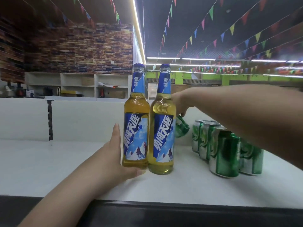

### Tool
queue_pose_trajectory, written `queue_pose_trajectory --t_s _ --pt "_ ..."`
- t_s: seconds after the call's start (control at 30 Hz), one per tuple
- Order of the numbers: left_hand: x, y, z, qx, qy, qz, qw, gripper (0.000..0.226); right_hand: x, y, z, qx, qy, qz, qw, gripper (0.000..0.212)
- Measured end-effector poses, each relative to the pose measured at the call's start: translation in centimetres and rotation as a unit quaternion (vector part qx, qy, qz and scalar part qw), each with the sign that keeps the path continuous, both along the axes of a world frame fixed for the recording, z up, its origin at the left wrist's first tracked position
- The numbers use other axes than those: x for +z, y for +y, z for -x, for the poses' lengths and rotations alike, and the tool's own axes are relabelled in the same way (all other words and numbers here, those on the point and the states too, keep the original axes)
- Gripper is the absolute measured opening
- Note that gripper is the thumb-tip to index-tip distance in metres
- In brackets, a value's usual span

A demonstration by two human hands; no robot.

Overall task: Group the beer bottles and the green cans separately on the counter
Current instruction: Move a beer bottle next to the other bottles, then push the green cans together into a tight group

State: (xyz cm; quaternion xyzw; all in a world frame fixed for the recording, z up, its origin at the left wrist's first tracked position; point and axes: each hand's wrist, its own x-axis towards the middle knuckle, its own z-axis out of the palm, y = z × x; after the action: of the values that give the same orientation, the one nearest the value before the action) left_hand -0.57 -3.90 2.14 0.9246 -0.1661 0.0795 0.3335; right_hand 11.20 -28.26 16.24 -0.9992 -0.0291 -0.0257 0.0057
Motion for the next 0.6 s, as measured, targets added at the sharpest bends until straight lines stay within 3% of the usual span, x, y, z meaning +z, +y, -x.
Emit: queue_pose_trajectory --t_s 0.1,0.27,0.37,0.43,0.53,0.6 --pt "-0.3 0.3 -0.3 0.019 -0.032 0.0 0.999 0.147 3.9 -2.4 2.3 0.024 -0.074 -0.057 0.995 0.051" --pt "-0.2 0.5 -0.2 0.032 -0.039 0.026 0.998 0.161 6.9 -8.6 8.1 0.027 -0.256 -0.159 0.953 0.04" --pt "0.0 0.5 -0.3 0.067 -0.071 0.049 0.994 0.18 6.2 -12.3 11.4 0.005 -0.28 -0.216 0.935 0.033" --pt "-0.3 0.5 -0.8 0.076 -0.105 0.07 0.989 0.172 4.8 -14.7 12.7 -0.019 -0.266 -0.242 0.933 0.037" --pt "-0.8 1.2 -1.5 0.05 -0.131 0.108 0.984 0.142 2.1 -16.5 13.2 -0.032 -0.239 -0.304 0.922 0.041" --pt "-1.4 1.3 -1.6 0.03 -0.167 0.107 0.98 0.142 0.5 -17.6 13.5 -0.034 -0.23 -0.326 0.916 0.055"
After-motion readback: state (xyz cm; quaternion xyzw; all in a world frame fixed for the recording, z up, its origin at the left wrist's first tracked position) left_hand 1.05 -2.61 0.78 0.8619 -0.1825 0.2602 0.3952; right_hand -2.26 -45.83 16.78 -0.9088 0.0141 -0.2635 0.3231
